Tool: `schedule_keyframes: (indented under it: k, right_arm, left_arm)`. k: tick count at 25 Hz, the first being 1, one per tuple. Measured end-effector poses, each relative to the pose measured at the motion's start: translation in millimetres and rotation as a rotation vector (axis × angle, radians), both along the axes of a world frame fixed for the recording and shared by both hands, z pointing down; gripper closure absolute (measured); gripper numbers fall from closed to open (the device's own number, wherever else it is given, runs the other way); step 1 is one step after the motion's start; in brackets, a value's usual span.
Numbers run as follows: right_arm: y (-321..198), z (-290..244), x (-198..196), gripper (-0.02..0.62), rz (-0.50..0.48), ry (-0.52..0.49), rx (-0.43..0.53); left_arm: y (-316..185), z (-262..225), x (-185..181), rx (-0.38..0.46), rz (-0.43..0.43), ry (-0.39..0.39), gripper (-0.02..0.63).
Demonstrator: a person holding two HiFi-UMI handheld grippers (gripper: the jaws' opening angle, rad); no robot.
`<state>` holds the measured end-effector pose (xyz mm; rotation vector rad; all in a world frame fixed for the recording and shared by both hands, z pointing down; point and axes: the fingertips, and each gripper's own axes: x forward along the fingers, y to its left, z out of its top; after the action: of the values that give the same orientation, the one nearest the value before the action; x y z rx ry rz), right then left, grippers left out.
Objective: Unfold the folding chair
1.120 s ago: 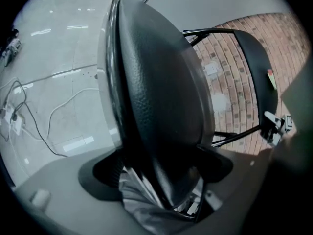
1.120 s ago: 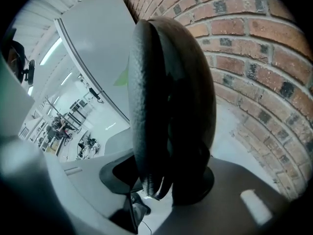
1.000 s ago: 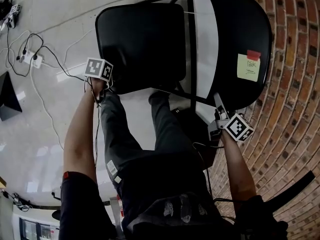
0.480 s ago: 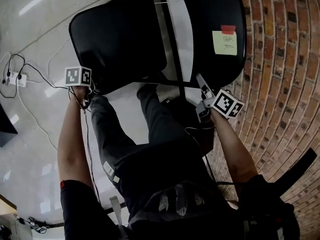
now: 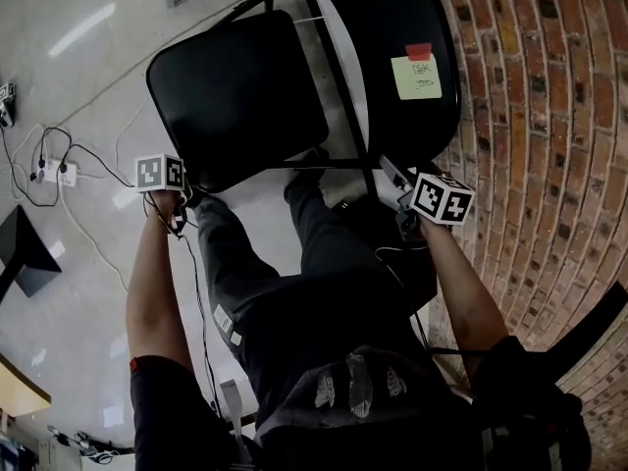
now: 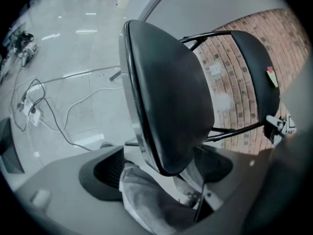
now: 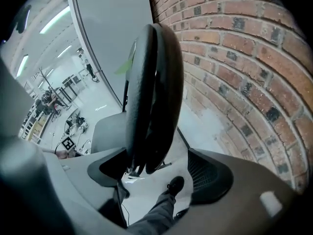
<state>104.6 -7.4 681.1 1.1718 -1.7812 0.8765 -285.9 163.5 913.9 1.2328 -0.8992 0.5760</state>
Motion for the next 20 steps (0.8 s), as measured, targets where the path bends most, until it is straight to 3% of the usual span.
schedule_keyframes:
  k: [4,8,13,20]
  right_arm:
    - [-3.3,-19.0,9.4,0.198,-0.001,0.024,0.010]
    - [-9.4,-31.1,16.5,0.165,0.002,0.065,0.010]
    - [-20.2,-46.9,28.3,0.074,-0.069,0.183,0.034]
    - [-55.6,-90.4,16.0,0.074,-0.131,0.123,0.157]
  left_arm:
    - [-12.4,-43.3,-7.2,0.026,-0.032,0.009,0.156]
    - [-25.3,-75.3,-38.0,0.049,0.039,-0.074,0.156]
    - [-55.7,-125.8,-42.8,0.104,0.034,-0.083,0.156]
    - [-74.0,-163.1,-45.6,0.142,0.044,-0.124,0.166]
